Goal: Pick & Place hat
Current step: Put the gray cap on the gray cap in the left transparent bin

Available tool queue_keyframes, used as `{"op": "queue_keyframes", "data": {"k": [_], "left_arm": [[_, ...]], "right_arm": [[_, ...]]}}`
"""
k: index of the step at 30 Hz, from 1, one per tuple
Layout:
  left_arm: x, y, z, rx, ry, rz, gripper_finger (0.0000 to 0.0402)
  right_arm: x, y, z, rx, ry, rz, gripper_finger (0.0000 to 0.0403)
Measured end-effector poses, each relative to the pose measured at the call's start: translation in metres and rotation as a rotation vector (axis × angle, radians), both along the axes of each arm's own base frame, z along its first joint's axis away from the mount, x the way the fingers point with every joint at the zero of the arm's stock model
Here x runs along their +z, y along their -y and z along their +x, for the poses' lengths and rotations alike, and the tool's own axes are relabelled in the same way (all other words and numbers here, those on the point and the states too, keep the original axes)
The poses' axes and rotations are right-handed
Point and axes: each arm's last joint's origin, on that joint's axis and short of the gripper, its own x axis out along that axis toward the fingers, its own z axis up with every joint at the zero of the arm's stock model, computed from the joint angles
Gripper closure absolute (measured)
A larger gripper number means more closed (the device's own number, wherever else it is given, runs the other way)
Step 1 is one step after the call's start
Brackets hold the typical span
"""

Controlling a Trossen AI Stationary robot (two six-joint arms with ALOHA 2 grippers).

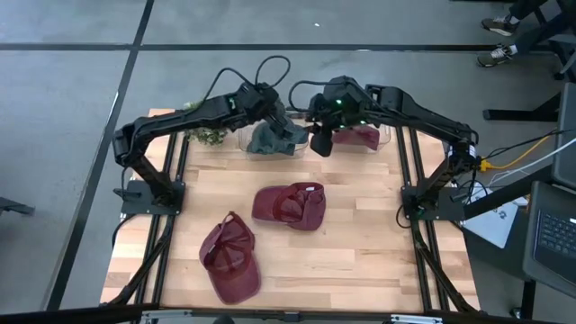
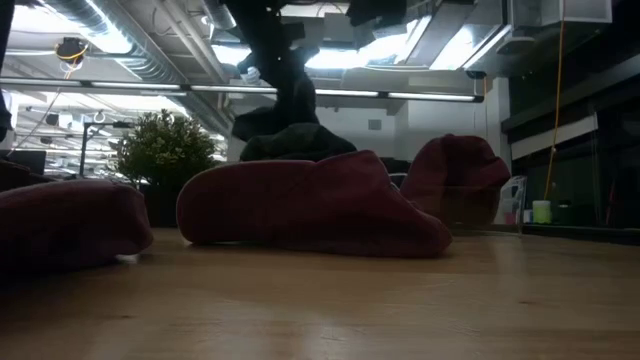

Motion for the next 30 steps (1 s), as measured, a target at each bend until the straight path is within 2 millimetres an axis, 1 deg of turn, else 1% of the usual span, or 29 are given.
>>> {"op": "queue_keyframes", "data": {"k": [3, 6, 10, 12, 14, 17, 21, 25, 30], "left_arm": [[0.006, 0.002, -0.004, -0.011, 0.022, -0.006, 0.0396], [0.009, 0.004, -0.008, -0.006, 0.025, -0.018, 0.0396], [0.009, 0.006, -0.011, -0.012, 0.031, -0.053, 0.0396], [0.009, 0.007, -0.012, -0.012, 0.024, -0.057, 0.0396], [0.008, 0.007, -0.012, -0.011, 0.017, -0.060, 0.0396], [0.008, 0.007, -0.013, -0.010, 0.012, -0.062, 0.0396], [0.008, 0.007, -0.013, -0.011, 0.012, -0.062, 0.0395], [0.008, 0.007, -0.012, -0.031, 0.018, -0.079, 0.0396], [0.007, 0.008, -0.013, -0.040, 0.010, -0.090, 0.0395]], "right_arm": [[-0.009, 0.008, 0.008, -0.052, -0.021, 0.027, 0.0220], [-0.024, 0.019, 0.020, -0.110, -0.065, 0.035, 0.0178], [-0.049, 0.030, 0.044, -0.106, -0.127, 0.007, 0.0149], [-0.060, 0.032, 0.055, -0.095, -0.156, -0.032, 0.0144], [-0.071, 0.030, 0.065, -0.086, -0.191, -0.081, 0.0144], [-0.081, 0.024, 0.076, -0.071, -0.233, -0.158, 0.0147], [-0.086, 0.019, 0.086, -0.041, -0.225, -0.197, 0.0156], [-0.089, 0.021, 0.093, -0.040, -0.198, -0.210, 0.0166], [-0.097, 0.023, 0.097, -0.038, -0.211, -0.206, 0.0179]]}}
